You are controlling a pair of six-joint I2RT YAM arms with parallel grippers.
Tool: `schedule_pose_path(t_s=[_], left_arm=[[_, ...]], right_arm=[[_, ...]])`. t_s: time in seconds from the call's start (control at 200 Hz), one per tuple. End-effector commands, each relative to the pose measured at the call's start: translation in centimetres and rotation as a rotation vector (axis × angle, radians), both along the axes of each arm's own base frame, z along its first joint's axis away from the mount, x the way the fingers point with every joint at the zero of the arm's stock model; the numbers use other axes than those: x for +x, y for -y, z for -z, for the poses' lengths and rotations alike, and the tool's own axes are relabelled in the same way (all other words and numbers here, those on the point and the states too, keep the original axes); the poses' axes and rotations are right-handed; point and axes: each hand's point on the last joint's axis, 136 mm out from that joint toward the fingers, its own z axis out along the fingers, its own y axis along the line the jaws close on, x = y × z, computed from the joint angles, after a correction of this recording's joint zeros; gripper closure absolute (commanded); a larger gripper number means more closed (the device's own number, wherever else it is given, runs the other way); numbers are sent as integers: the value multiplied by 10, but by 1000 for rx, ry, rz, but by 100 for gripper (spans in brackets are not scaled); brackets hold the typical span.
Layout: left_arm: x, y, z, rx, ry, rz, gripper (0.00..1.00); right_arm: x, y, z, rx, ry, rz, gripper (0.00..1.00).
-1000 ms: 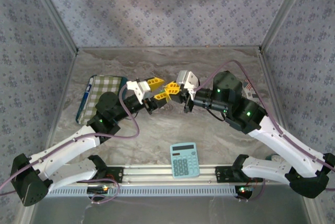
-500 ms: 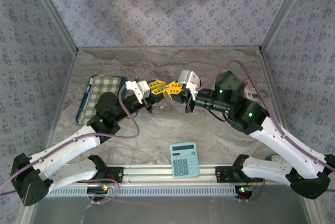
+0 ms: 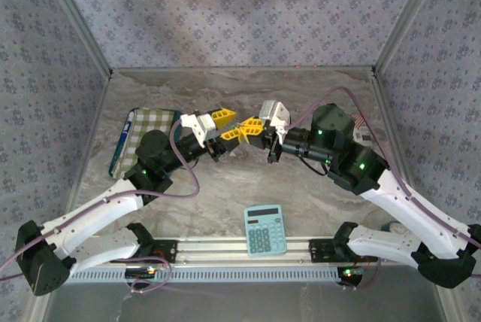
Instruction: Remove the keys from the keyring
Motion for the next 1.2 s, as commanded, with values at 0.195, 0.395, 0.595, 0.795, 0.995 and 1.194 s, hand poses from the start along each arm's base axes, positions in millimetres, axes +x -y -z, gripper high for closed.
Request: schedule_pose_path(t_s=[0.195,0.395,0.595,0.795,0.995,1.194], left_arm=[[-10,0,-30,-89,87,41,61],[-16,-1,-32,-131,150,39,66],[-18,-1,-30,-122,161,38,78],[-20,-2,-30,-109,159,45,100],[-16,-1,-27,-81,64,49,100],[-12,-4,-26,-96,-18,43,100]], right_arm=[[-6,3,-12,51,-10,-19,100],[-6,3,-15,65,-12,-20,100],[-7,4,-18,75,-13,-23,100],[-3,8,-17,85,-23,-5,100],[4,17,-19,87,-2,42,100],[5,16,-3,40,38,51,100]])
